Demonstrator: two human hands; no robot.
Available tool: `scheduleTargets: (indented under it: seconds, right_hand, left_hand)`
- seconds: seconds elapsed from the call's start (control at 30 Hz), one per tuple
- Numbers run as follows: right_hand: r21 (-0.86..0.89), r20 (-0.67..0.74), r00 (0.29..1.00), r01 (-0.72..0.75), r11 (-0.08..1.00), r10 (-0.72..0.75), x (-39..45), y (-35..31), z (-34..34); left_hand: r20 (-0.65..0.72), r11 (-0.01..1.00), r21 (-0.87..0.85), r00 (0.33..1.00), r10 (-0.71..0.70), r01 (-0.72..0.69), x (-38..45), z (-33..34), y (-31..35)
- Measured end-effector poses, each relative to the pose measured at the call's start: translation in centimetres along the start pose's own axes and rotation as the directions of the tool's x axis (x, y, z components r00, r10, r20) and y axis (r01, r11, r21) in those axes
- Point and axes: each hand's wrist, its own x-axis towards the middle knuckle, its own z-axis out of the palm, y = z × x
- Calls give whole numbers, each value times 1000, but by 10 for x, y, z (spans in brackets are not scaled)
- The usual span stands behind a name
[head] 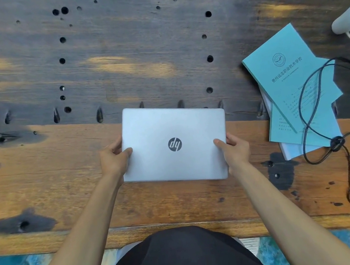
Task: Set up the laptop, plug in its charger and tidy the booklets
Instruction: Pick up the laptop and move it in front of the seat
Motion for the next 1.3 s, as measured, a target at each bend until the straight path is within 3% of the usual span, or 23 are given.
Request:
scheduleTargets:
  seconds: [0.5,1.07,1.17,1.3]
  right_hand:
    - [-141,-94,989,99,985,-113,-4,3,8]
    - [-213,-126,984,99,972,-128,0,7,9]
    - [-277,-88,978,157,948,-187,-3,7,7]
    - [-393,3,976,200,898,-216,-4,5,-1]
  left_hand:
    - [-58,996,-14,994,-89,88,4,6,7]
    - [-128,982,188,992,18,7,-4,6,5]
    - [-80,987,156,996,39,-27,-8,2,4]
    - [113,998,4,991,69,-70,-14,-14,-10]
